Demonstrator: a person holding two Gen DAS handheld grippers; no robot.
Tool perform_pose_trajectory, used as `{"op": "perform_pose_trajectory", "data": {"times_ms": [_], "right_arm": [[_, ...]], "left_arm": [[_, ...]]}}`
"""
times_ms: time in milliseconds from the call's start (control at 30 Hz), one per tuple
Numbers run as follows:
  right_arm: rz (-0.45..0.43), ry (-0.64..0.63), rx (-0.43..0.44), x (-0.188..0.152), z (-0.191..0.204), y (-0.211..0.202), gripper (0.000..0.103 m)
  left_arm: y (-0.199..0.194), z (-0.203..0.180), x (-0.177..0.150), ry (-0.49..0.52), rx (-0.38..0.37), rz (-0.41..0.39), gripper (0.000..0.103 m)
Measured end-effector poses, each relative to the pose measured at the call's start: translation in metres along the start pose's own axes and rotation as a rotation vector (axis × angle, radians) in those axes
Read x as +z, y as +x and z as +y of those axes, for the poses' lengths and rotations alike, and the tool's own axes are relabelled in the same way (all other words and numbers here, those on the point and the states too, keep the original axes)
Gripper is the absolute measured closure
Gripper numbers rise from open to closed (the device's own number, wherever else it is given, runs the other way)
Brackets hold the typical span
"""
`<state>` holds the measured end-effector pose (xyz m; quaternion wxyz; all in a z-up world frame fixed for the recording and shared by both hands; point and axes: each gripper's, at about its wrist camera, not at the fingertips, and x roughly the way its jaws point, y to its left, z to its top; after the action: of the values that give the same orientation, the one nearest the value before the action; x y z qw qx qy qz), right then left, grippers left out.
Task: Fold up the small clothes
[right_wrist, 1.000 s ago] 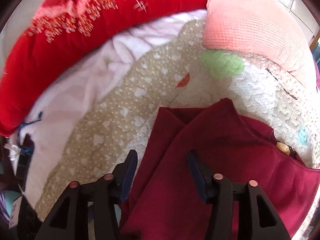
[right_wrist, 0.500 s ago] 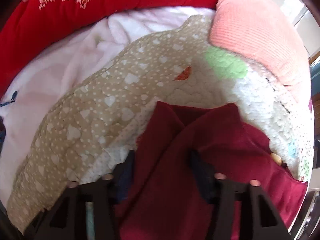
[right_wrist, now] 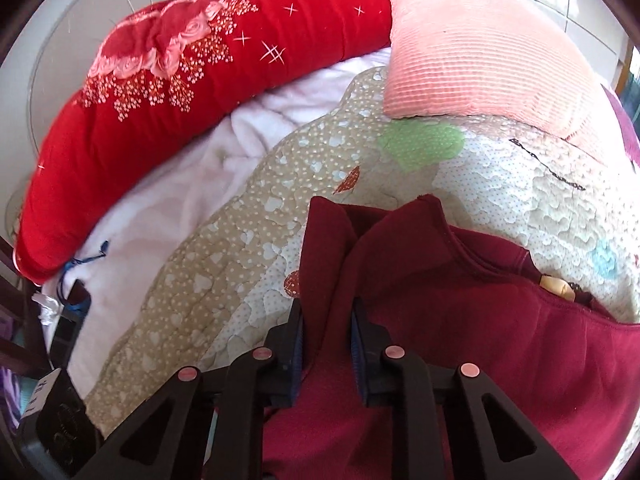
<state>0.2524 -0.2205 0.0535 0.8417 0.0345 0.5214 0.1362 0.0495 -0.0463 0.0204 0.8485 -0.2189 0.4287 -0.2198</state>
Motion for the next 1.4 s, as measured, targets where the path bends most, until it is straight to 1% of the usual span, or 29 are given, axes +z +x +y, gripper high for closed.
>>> {"op": "perform_pose_trajectory", "data": {"times_ms": [233,300,367,400,433,467,500,567,667,733,900,1033,1233,1400], "right_arm": [[-0.016,0.003,0.02,-0.003,-0.004,-0.006,0.084],[-0.024,0.006,0.028,-0.006,-0.006,-0.01,0.084],[-0.037,0.013,0.036,-0.008,-0.011,-0.015,0.084],[-0.041,0.017,0.042,-0.01,-0.013,-0.017,0.084],[-0.049,0.025,0.049,-0.012,-0.016,-0.02,0.084],[-0.054,0.03,0.052,-0.014,-0.019,-0.022,0.084],[-0.059,0.035,0.056,-0.016,-0.021,-0.024,0.084],[-0.071,0.048,0.065,-0.02,-0.027,-0.029,0.084],[-0.101,0.044,0.063,-0.026,-0.032,-0.04,0.084],[-0.122,0.031,0.055,-0.029,-0.036,-0.049,0.085],[-0.177,0.022,0.045,-0.035,-0.052,-0.085,0.086],[-0.223,0.014,0.016,-0.041,-0.069,-0.117,0.087],[-0.261,0.029,-0.028,-0.057,-0.1,-0.15,0.087],[-0.272,0.047,-0.083,-0.08,-0.134,-0.171,0.088]], "left_arm": [[0.001,0.001,0.006,-0.02,-0.032,-0.025,0.009],[-0.001,0.003,0.007,-0.024,-0.047,-0.031,0.02],[-0.002,0.004,0.007,-0.02,-0.062,-0.014,0.035],[-0.002,0.003,0.006,-0.014,-0.062,-0.01,0.037],[-0.001,0.0,0.006,-0.001,-0.06,-0.006,0.043],[0.0,-0.003,0.006,0.008,-0.063,-0.002,0.052],[0.0,-0.008,0.005,0.026,-0.072,0.005,0.057],[-0.004,-0.019,0.001,0.07,-0.065,0.002,0.073],[-0.011,-0.037,-0.002,0.124,-0.072,-0.013,0.083],[-0.016,-0.048,-0.002,0.149,-0.087,-0.014,0.085],[-0.028,-0.087,-0.004,0.223,-0.124,-0.034,0.086],[-0.028,-0.124,-0.008,0.281,-0.156,-0.022,0.086],[-0.017,-0.168,-0.015,0.37,-0.176,0.001,0.086],[0.006,-0.2,-0.026,0.438,-0.2,0.052,0.086]]}}
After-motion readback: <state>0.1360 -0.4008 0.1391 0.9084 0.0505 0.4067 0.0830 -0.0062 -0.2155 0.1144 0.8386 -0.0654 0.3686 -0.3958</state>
